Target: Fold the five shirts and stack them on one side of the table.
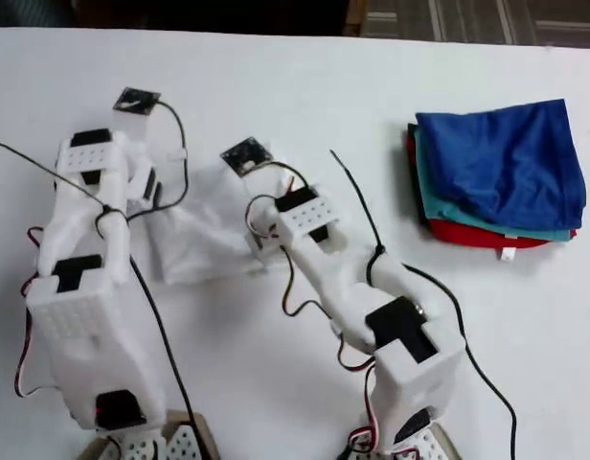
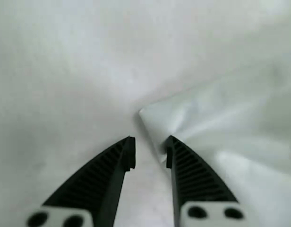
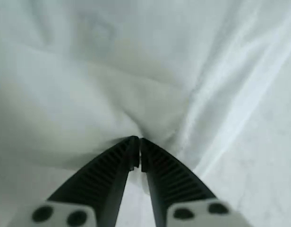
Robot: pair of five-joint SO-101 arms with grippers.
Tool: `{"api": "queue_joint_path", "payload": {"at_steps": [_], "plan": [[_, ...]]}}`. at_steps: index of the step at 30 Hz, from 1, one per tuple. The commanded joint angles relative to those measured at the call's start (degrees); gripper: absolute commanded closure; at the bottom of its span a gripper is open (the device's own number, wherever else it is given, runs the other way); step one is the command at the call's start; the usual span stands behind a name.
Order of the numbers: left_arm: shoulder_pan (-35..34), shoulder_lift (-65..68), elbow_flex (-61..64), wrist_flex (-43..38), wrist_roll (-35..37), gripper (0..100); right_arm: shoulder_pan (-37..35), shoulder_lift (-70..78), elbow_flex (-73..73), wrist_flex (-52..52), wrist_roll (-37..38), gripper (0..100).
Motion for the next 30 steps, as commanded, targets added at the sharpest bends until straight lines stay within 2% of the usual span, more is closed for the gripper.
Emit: {"api": "queue_joint_path", "payload": {"at_steps": [1,5,10,15,19,25,30], "plan": [[-1.6,-0.5,-8.1,7.1,0.2,87,0.3,-5.1,-0.7,1.1,-0.2,97.9],[-1.0,-0.4,-18.8,16.1,0.4,87,0.3,-11.6,-0.6,3.9,0.0,97.9],[4.3,0.1,-26.4,23.1,0.5,87,0.3,-14.2,-0.7,3.5,0.0,97.9],[9.0,1.8,-25.7,20.9,0.5,87,0.3,-12.4,2.9,0.8,-0.1,97.9],[9.1,7.2,-24.9,17.7,0.5,87,0.4,-11.2,7.1,-1.3,-0.1,97.9],[3.3,15.5,-30.9,16.2,0.5,87,3.8,-10.9,11.5,-3.9,0.1,98.0],[0.8,18.8,-38.8,19.0,0.5,87,6.5,-11.4,11.6,-4.2,1.7,98.0]]}}
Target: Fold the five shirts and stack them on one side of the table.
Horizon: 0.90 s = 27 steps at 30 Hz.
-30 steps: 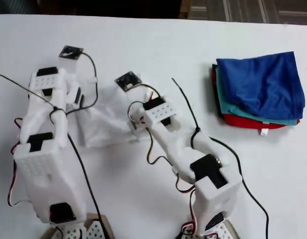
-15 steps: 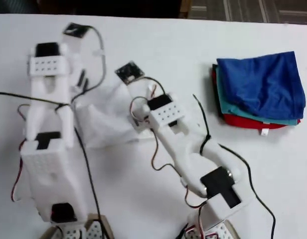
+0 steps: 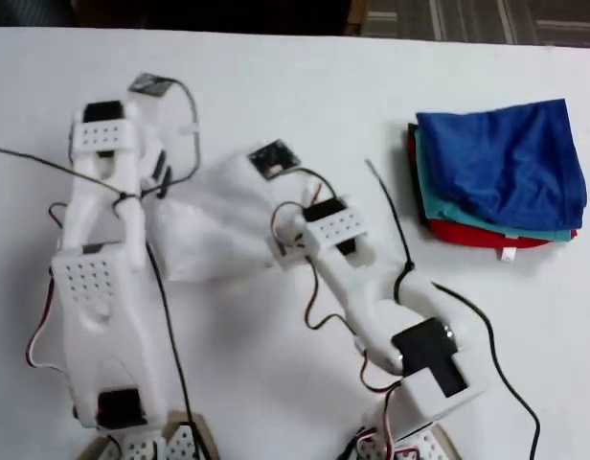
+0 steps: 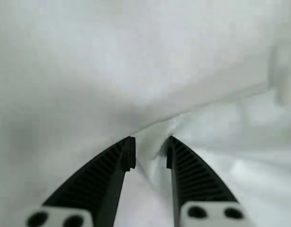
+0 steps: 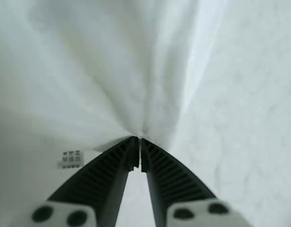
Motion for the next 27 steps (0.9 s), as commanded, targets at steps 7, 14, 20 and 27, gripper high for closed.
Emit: {"api": "queue_joint_path", "payload": {"at_steps": [7,14,20,27], "plan": [[0.8,-0.2,-16.9,12.6,0.5,87,1.5,-6.8,-3.5,2.4,2.7,98.0],[0.7,-4.2,-20.4,18.0,0.5,87,2.0,-12.6,-13.8,5.1,2.7,98.0],[2.2,-23.2,8.4,16.8,0.1,87,2.0,-1.7,-27.2,5.6,2.7,98.0],[7.4,-49.4,49.2,-3.5,0.3,87,2.0,17.3,-45.8,9.2,-3.3,98.0]]}}
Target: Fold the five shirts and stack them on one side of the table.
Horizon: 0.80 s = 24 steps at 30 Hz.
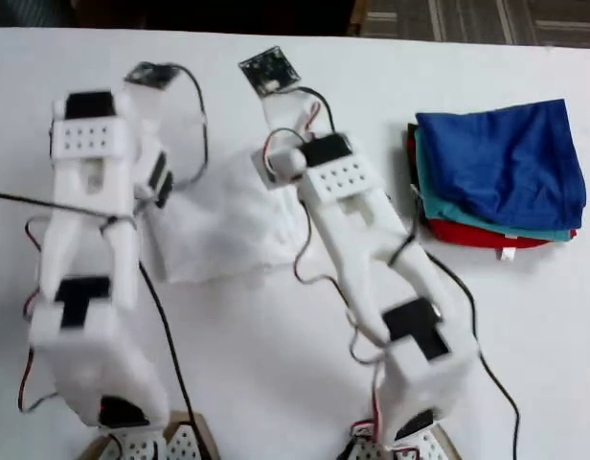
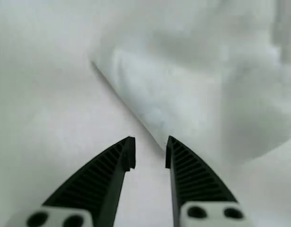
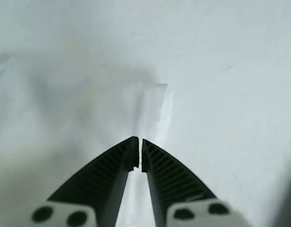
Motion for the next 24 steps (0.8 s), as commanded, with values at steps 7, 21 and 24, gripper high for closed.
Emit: {"api": "queue_joint_path", "payload": {"at_steps": [7,21,24], "plan": [[3.5,-19.3,37.5,-21.0,0.1,87,0.5,21.1,-25.8,7.3,-2.6,98.0],[3.6,-19.4,48.5,-32.4,0.0,87,7.7,38.7,-46.1,18.8,-2.1,98.0],[3.6,-19.8,47.6,-32.2,0.1,87,7.3,38.0,-51.1,22.9,-2.1,98.0]]}}
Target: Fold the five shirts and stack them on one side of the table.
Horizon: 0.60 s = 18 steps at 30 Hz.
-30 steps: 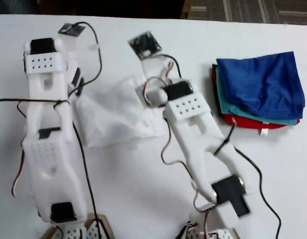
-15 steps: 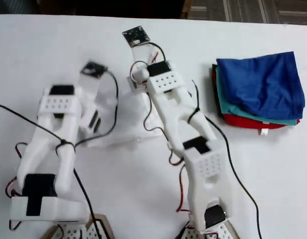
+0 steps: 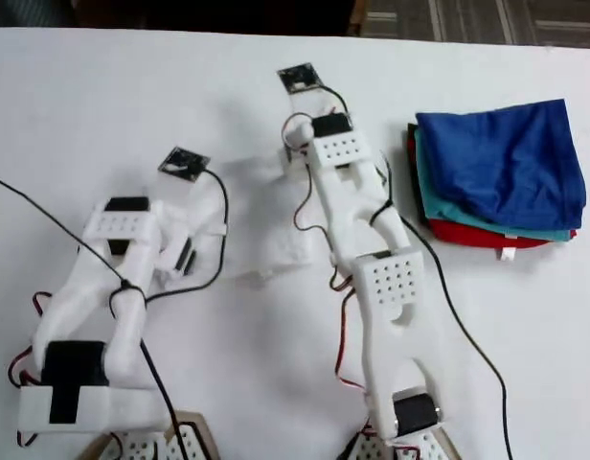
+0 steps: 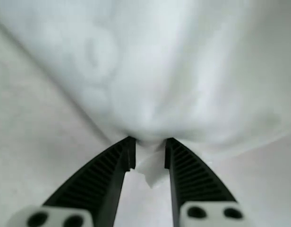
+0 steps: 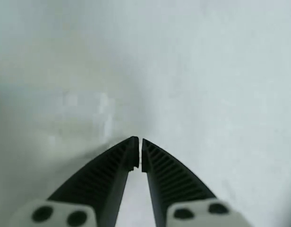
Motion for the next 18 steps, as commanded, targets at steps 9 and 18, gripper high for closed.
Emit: {"api": "queue_joint_path", "payload": {"at_steps": [9,18], "plan": [[0.4,-2.4,-14.1,15.0,0.5,87,-1.3,-5.0,-23.9,23.3,-0.6,87.9],[-4.8,-2.4,-26.7,24.9,0.6,86,-7.9,-0.4,-21.4,25.1,-6.7,72.3]]}}
